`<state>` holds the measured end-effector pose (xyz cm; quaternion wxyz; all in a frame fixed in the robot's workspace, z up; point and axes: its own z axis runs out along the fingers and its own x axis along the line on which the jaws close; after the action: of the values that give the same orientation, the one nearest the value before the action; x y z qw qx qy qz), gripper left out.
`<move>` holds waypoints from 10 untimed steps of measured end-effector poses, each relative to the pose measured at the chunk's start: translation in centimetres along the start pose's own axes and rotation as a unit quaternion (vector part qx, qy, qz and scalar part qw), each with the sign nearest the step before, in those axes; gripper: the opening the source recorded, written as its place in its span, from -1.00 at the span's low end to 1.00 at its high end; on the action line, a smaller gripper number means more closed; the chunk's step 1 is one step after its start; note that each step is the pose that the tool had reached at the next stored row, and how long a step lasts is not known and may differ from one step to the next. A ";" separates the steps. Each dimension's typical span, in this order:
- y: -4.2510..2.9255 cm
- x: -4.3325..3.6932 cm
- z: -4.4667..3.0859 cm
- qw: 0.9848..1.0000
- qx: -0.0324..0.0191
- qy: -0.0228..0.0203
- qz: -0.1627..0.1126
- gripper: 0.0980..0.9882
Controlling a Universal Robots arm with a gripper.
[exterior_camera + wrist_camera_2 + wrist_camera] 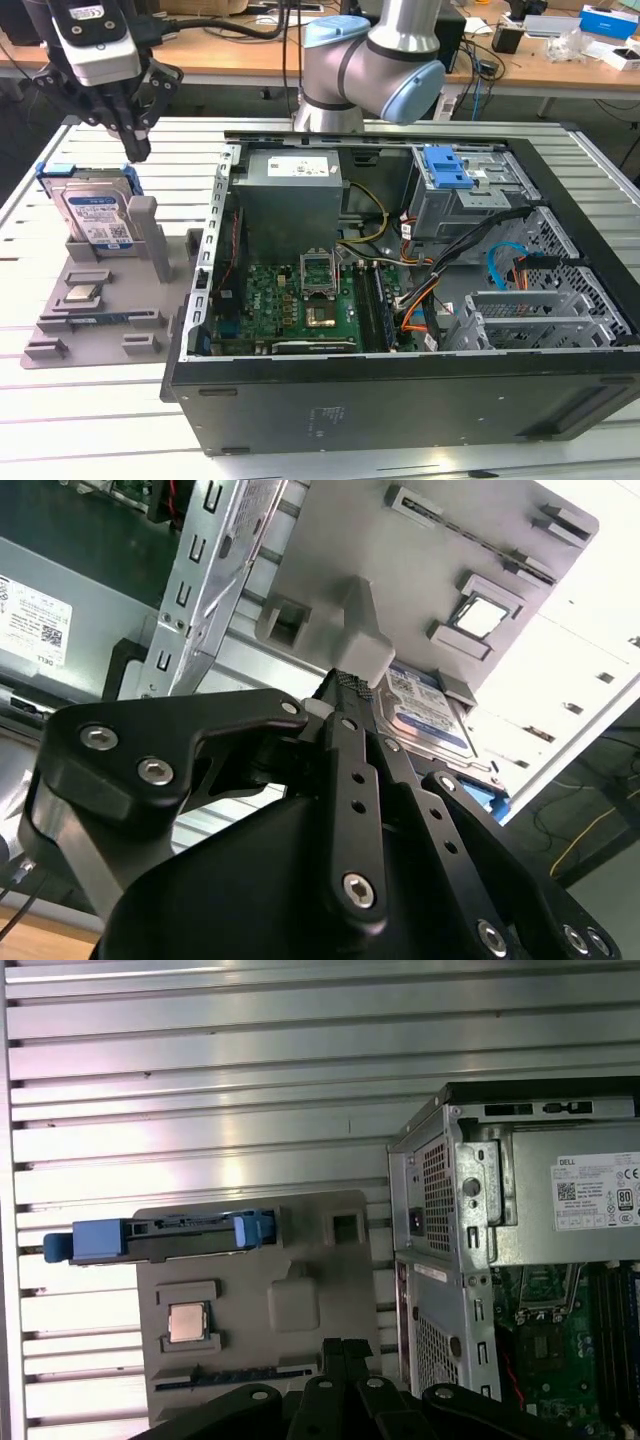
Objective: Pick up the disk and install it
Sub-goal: 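Reach for the disk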
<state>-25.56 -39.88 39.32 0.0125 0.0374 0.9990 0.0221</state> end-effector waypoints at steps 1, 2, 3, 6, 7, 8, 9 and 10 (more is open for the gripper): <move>-0.02 0.22 -0.01 1.000 0.000 0.000 0.000 -0.99; -0.03 0.38 -0.01 1.000 0.000 0.000 0.000 -0.99; -0.04 0.50 -0.02 1.000 0.000 0.000 0.000 -0.99; -0.08 1.05 -0.03 1.000 0.000 0.000 0.000 -0.99; -0.10 1.30 -0.03 1.000 0.000 0.000 0.000 -0.99; -0.11 1.49 -0.04 1.000 0.000 0.000 0.000 -0.99; -0.12 1.66 -0.04 1.000 0.000 0.000 0.000 -0.99; -0.14 1.82 -0.05 1.000 0.000 0.000 0.000 -0.99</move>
<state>-27.39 -39.88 39.32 0.0125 0.0374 0.9990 0.0221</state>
